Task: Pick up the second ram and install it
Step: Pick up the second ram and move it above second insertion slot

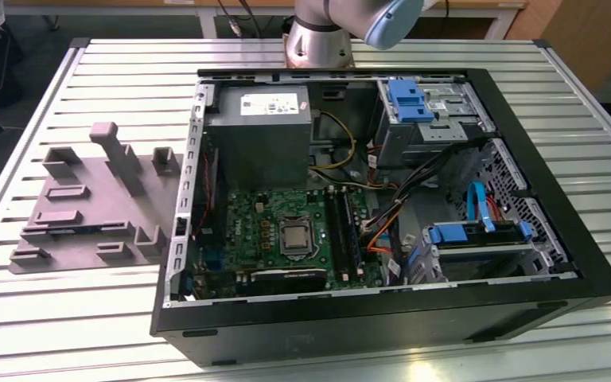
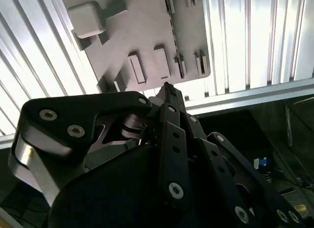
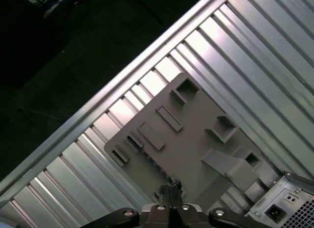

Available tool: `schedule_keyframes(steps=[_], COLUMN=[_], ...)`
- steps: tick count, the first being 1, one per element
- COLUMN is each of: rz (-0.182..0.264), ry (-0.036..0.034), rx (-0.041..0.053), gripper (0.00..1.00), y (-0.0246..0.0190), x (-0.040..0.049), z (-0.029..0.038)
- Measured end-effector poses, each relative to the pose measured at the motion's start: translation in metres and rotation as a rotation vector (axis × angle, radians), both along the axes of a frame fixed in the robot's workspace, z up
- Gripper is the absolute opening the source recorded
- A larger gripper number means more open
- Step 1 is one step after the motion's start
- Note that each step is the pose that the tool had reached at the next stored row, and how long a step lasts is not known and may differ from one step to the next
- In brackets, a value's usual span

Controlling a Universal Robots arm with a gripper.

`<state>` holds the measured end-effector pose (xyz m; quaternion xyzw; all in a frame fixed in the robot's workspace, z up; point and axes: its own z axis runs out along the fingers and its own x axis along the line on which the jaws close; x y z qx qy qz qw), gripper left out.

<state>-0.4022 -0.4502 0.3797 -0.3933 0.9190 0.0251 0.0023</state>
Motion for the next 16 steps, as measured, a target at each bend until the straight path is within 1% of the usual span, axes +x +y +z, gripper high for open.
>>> schedule_keyframes(steps=[1,2,9,11,13,16], rz=[0.016,0.023,0.026,0.033,0.054,0.099], ry=[0.0001,0.0001,0.0001,0.0001,0.0,0.0], rx=[-0.0001,-0.0001,-0.0001,-0.0001,0.0,-0.0001], gripper=[0.11,0.11,0.11,0.11,0.11,0.11], y=[0.0,0.0,0.0,0.0,0.0,0.0], x=[0.0,0.0,0.0,0.0,0.0,-0.0001], z=[0.0,0.0,0.0,0.0,0.0,-0.0001])
